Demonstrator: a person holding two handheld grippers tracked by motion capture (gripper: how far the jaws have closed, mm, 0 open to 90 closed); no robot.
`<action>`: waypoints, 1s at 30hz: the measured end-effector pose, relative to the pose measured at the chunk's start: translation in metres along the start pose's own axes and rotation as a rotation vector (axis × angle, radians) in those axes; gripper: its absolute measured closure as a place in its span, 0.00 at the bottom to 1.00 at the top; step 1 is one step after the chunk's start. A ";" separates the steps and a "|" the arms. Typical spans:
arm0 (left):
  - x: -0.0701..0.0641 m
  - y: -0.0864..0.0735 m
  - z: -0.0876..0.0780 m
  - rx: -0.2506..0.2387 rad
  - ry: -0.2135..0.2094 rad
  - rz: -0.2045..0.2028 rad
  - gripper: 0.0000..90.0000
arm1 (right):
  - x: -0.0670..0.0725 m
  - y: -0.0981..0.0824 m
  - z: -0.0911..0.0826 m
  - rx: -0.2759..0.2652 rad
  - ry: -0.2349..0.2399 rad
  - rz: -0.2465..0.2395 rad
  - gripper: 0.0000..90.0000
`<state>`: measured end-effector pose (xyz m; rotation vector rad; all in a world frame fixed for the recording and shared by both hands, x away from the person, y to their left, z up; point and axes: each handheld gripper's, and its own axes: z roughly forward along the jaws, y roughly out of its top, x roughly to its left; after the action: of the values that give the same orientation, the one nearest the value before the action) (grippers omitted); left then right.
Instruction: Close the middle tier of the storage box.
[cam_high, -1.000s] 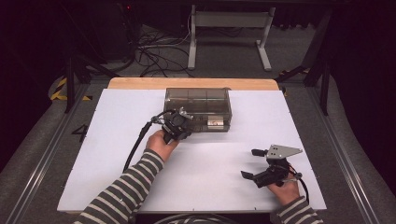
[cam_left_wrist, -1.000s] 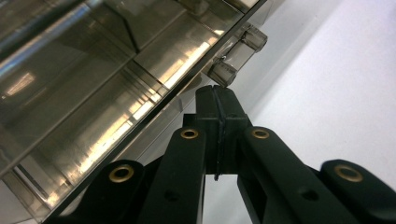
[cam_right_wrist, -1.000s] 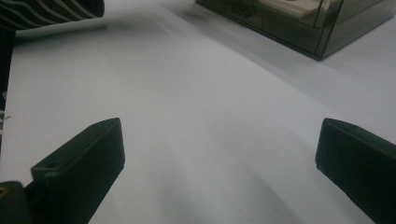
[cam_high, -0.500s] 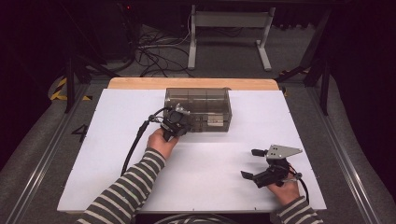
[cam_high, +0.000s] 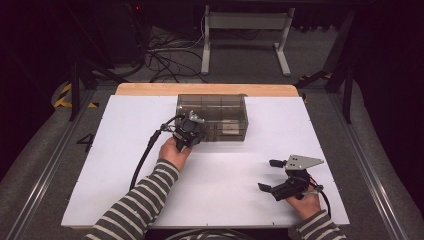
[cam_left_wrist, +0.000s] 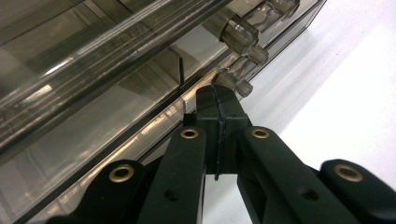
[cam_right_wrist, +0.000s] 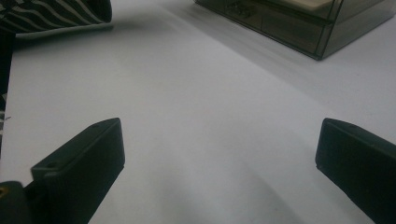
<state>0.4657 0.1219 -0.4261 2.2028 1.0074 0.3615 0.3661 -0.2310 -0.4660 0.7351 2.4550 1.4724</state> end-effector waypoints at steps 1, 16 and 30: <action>0.000 0.000 0.000 0.002 0.002 -0.001 1.00 | 0.000 0.000 0.000 0.000 0.000 0.000 0.02; -0.015 0.000 -0.019 0.001 -0.032 0.085 0.91 | -0.001 0.000 0.001 0.003 0.007 0.001 0.02; -0.022 -0.004 -0.033 -0.021 -0.059 0.119 0.77 | -0.001 0.000 0.001 0.003 0.008 0.002 0.02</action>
<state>0.4326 0.1221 -0.4039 2.2468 0.8392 0.3568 0.3676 -0.2309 -0.4663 0.7334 2.4632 1.4753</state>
